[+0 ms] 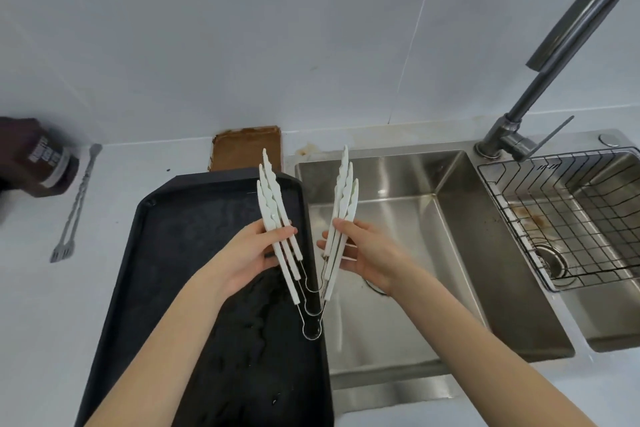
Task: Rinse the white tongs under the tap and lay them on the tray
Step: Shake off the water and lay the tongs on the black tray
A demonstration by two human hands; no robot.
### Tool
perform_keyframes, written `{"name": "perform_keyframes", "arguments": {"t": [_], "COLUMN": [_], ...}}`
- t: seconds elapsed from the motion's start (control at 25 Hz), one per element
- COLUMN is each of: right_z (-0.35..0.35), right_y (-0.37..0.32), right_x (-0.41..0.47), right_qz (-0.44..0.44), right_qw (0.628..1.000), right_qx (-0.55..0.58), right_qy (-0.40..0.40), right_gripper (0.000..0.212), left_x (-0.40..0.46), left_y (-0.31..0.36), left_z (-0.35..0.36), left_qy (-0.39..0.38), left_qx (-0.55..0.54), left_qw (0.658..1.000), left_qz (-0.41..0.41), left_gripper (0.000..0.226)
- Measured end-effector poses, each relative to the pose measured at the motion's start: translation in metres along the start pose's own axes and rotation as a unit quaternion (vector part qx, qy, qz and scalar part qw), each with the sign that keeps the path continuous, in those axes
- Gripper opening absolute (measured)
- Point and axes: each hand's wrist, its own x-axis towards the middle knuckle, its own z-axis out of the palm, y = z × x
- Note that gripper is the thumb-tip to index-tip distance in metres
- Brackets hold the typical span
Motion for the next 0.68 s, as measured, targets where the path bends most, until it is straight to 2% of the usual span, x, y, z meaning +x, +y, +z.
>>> {"name": "perform_keyframes", "arguments": {"t": [0.24,0.36,0.48,0.6,0.68], "right_z": [0.044,0.060,0.071,0.079,0.082], "right_y": [0.014,0.020,0.026,0.030,0.032], "right_x": [0.013,0.023,0.035,0.047,0.054], "right_qz": [0.023,0.039,0.047,0.054,0.064], "right_qw": [0.998,0.991,0.984,0.972,0.962], "right_qx": [-0.056,-0.128,-0.172,-0.230,-0.263], "right_qy": [-0.009,-0.019,-0.006,0.015,0.026], "right_gripper": [0.003,0.006,0.003,0.029,0.033], "left_x": [-0.009,-0.007,-0.002,0.005,0.010], "left_y": [-0.004,-0.010,-0.016,-0.020,-0.024], "left_z": [-0.046,-0.064,-0.074,-0.080,-0.083], "left_qy": [0.029,0.044,0.061,0.066,0.072], "left_qx": [-0.011,0.002,0.020,0.034,0.048], "left_qw": [0.999,0.998,0.997,0.996,0.995], "left_qz": [-0.021,-0.036,-0.042,-0.051,-0.053], "left_gripper": [0.011,0.022,0.023,0.014,0.011]}}
